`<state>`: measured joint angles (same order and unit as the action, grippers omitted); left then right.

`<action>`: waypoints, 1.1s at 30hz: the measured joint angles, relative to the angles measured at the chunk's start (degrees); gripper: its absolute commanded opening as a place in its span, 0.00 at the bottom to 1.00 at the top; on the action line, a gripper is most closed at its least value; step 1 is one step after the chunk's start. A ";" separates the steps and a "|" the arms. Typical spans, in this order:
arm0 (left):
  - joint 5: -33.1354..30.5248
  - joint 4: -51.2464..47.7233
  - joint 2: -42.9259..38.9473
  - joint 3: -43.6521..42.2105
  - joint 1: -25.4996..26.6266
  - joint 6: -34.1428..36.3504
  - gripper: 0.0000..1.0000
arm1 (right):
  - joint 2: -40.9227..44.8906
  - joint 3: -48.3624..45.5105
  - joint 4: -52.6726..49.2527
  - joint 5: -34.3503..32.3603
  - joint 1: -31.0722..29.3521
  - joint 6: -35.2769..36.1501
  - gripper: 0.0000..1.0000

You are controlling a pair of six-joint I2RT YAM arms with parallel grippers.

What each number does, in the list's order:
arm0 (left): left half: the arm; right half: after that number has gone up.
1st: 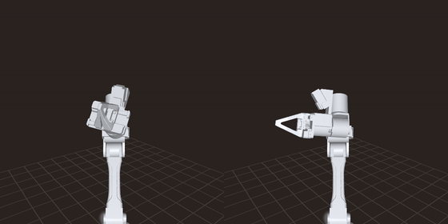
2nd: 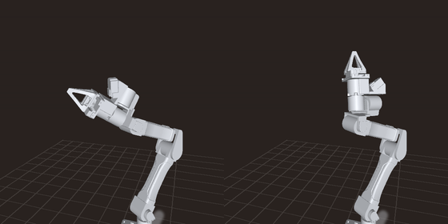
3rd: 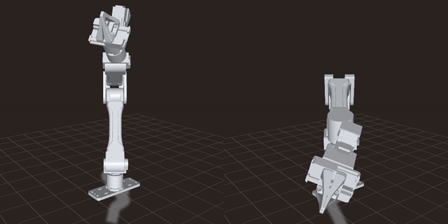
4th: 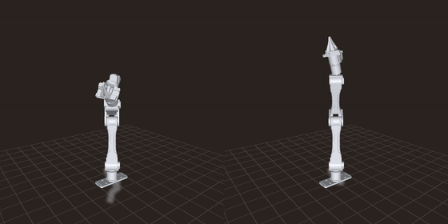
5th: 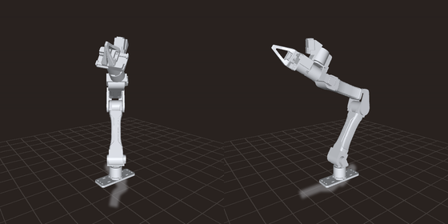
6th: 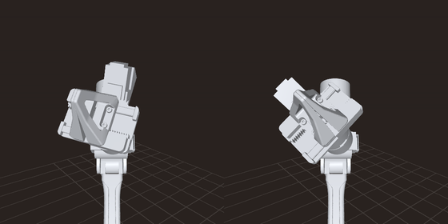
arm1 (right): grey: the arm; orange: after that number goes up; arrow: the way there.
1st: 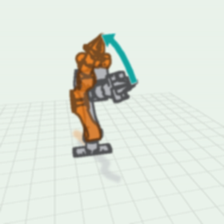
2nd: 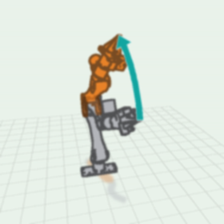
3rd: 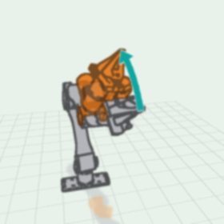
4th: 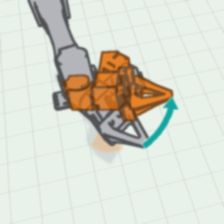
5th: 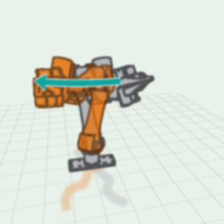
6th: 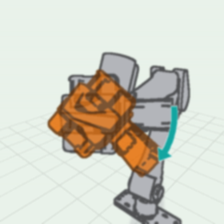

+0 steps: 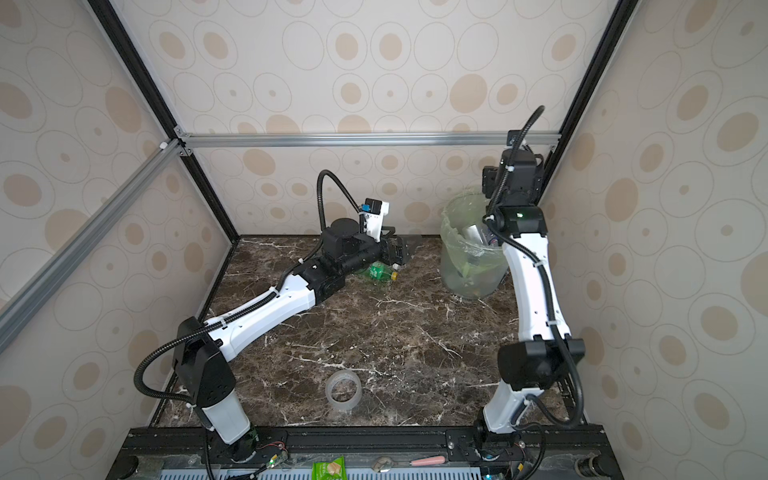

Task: Throw the plastic bottles in the bin
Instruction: 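Open the right gripper over the bin to drop the Nescafe bottle, then move both grippers down toward the green bottle and crushed clear bottle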

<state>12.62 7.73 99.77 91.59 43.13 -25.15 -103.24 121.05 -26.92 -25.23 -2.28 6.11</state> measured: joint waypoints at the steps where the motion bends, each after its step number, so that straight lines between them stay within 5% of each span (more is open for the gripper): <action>1: -0.13 -0.07 -0.35 -0.50 0.00 0.02 0.99 | -0.66 -0.83 -1.42 0.44 -0.20 -0.72 1.00; 17: -0.39 0.33 -2.99 -5.31 0.00 -0.07 0.99 | 9.33 1.92 -3.69 2.56 -1.90 -3.93 1.00; 33: -0.55 0.48 -3.58 -5.90 0.00 -0.07 0.99 | 9.03 0.09 -4.44 3.72 -1.97 -4.83 1.00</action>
<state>12.08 8.21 96.18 85.69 43.13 -25.21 -94.21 121.14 -31.35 -21.52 -4.25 1.28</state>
